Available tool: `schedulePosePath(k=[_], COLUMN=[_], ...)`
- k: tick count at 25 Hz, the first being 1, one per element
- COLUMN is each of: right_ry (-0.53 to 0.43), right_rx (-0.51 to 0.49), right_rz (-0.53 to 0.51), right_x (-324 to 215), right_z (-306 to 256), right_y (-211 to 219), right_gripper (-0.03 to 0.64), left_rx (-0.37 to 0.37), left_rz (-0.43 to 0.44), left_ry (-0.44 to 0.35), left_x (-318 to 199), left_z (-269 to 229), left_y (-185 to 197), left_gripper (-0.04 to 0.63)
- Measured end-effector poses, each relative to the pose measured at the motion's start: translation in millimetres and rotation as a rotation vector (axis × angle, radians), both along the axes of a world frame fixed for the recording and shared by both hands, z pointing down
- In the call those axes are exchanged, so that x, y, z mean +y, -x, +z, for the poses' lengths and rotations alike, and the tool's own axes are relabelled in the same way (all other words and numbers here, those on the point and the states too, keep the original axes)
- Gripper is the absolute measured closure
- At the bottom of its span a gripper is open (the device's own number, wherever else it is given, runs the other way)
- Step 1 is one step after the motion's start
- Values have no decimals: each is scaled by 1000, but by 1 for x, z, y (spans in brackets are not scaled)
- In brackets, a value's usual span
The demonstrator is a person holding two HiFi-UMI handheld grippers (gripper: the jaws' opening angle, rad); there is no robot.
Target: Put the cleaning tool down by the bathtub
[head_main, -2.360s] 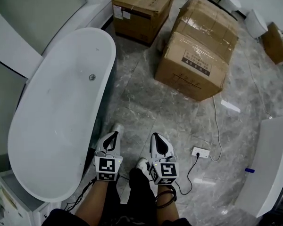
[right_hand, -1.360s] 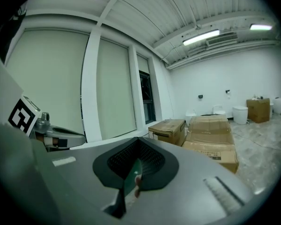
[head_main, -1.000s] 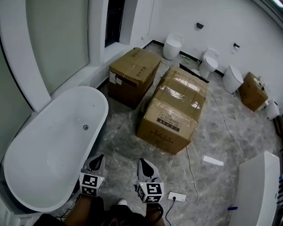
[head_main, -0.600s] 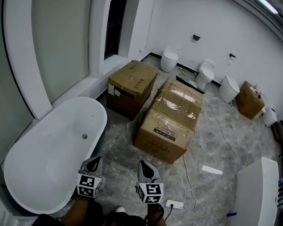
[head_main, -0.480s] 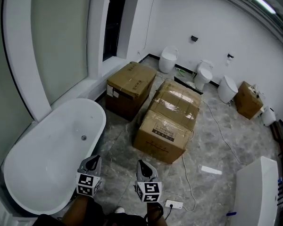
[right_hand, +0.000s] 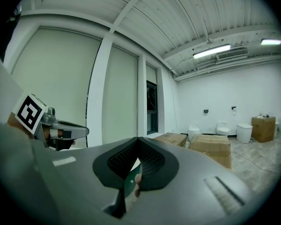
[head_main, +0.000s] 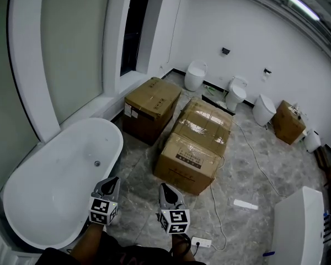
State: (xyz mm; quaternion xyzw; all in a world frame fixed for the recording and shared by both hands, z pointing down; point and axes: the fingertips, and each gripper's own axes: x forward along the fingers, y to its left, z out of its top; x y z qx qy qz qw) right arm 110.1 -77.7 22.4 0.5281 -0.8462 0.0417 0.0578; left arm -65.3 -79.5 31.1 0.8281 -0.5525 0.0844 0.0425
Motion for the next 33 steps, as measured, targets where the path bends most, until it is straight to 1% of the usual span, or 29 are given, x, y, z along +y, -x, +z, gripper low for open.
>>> schedulePosePath(k=[2, 6, 10, 14, 17, 20, 24, 29, 33], right_ry=[-14, -27, -42, -46, -54, -62, -69, -83, -92], right_rx=[0, -22, -30, -28, -21, -18, -24, -28, -35], right_rz=[-3, -21, -18, -17, -21, -24, -37, -23, -17], right_x=[2, 8, 16, 20, 27, 31, 38, 40, 37], right_z=[-4, -10, -11, -12, -13, -17, -22, -21, -23], right_y=[0, -2, -1, -4, -6, -5, -4, -8, -10], right_gripper=[594, 595, 596, 595, 595, 595, 595, 595, 595], left_rx=[4, -14, -1, -4, 32, 51, 71, 47, 38], left_rz=[-7, 6, 38, 77, 89, 101, 117, 160, 175], left_ry=[-1, -9, -3, -11, -26, -45, -35, -64, -79], left_x=[-1, 1, 6, 9, 14, 16, 20, 26, 24], left_z=[-3, -8, -11, -14, -20, -27, -29, -28, -31], left_y=[1, -5, -8, -15, -17, -16, -16, -26, -28], left_gripper=[595, 595, 595, 595, 595, 595, 595, 595, 595])
